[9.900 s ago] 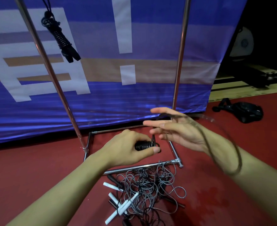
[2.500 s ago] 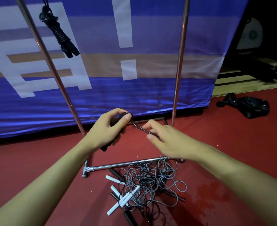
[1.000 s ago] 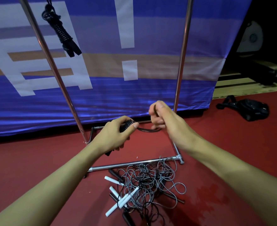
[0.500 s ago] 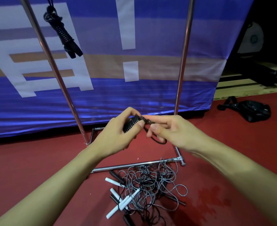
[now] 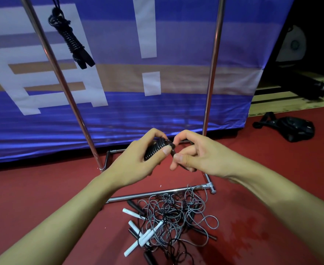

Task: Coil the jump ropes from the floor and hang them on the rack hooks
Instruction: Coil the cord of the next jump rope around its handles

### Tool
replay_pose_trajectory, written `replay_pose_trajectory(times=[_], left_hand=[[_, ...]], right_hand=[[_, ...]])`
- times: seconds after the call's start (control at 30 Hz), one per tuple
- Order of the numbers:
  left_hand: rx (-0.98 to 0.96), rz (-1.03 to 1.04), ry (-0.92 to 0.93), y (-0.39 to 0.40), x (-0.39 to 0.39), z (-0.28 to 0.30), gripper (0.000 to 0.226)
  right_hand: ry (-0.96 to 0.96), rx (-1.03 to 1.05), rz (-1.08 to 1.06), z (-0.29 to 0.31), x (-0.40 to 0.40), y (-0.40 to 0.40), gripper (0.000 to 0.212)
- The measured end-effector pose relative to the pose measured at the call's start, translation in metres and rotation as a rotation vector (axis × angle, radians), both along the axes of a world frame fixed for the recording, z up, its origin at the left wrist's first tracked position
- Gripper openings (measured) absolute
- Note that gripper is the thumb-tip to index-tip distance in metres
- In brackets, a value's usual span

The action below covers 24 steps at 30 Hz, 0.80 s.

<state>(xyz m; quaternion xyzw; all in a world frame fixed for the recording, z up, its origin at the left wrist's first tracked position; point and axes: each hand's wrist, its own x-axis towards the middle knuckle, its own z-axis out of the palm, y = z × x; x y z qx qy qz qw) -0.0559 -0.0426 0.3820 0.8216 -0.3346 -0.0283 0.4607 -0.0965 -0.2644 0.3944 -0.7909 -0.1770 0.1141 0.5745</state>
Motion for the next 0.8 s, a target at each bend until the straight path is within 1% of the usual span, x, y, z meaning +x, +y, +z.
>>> replay_pose_trajectory(times=[0.27, 0.37, 0.5, 0.63, 0.73, 0.8], left_hand=[[-0.024, -0.017, -0.055, -0.005, -0.003, 0.003, 0.020], [-0.031, -0.006, -0.081, -0.006, -0.003, 0.003, 0.023], [-0.062, -0.007, -0.047, -0.009, -0.004, 0.006, 0.023], [-0.099, -0.009, -0.001, -0.010, -0.005, 0.009, 0.022], [-0.158, 0.044, 0.014, -0.015, -0.009, 0.013, 0.030], [-0.199, 0.075, 0.025, -0.021, -0.012, 0.015, 0.030]], right_hand=[[0.035, 0.180, -0.022, 0.000, -0.002, 0.004, 0.024], [0.032, 0.263, -0.033, -0.001, -0.002, 0.006, 0.021], [0.006, 0.331, -0.039, -0.001, -0.004, 0.009, 0.016], [-0.036, 0.324, -0.101, 0.000, -0.006, 0.012, 0.013], [-0.067, 0.320, -0.159, 0.001, -0.006, 0.015, 0.013], [-0.083, 0.322, -0.208, 0.002, -0.007, 0.020, 0.014]])
